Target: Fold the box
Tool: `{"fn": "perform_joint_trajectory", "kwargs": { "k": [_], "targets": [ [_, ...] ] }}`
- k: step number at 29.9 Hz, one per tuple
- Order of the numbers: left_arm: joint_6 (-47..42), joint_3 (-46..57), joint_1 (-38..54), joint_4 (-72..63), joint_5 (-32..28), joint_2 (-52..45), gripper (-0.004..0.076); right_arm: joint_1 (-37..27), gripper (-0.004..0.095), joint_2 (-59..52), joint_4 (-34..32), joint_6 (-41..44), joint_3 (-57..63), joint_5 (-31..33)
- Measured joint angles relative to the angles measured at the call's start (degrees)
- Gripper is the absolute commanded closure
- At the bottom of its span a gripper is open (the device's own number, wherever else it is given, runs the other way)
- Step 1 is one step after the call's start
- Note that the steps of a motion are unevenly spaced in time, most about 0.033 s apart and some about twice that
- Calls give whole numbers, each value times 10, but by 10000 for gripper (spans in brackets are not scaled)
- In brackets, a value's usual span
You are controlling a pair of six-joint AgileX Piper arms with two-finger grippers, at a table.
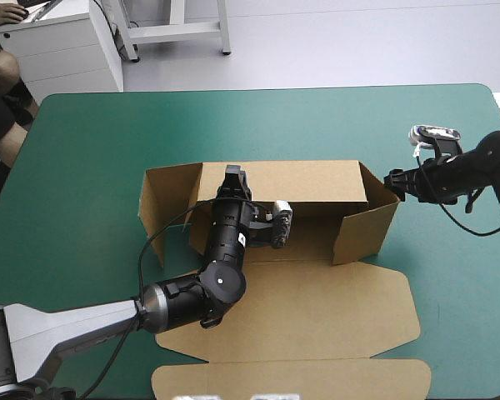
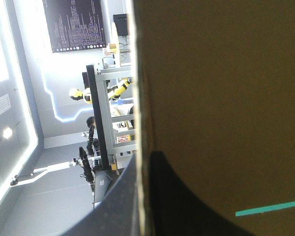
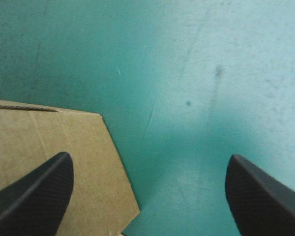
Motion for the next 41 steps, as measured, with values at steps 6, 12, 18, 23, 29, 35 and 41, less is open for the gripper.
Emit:
{"fn": "perform_joint_trajectory", "kwargs": {
  "k": [6, 12, 18, 23, 29, 35, 41],
  "targets": [
    [0, 0, 0, 0, 0, 0, 734, 0, 167, -64, 26, -29, 43, -3],
    [0, 0, 0, 0, 0, 0, 734, 0, 167, -136, 35, -41, 100, -2],
    [0, 0, 0, 0, 0, 0, 734, 0, 166, -189, 54, -76, 152, -9],
    [0, 0, 0, 0, 0, 0, 734, 0, 167, -214, 81, -128, 171, -10],
    [0, 0, 0, 0, 0, 0, 734, 0, 167, -215, 114, -194, 196, -3],
    [0, 0, -1, 0, 0, 0, 734, 0, 167, -215, 123, -228, 213, -40],
    [0, 0, -1, 0, 0, 0, 734, 0, 167, -215, 127, -219, 213, -17]
  ]
}}
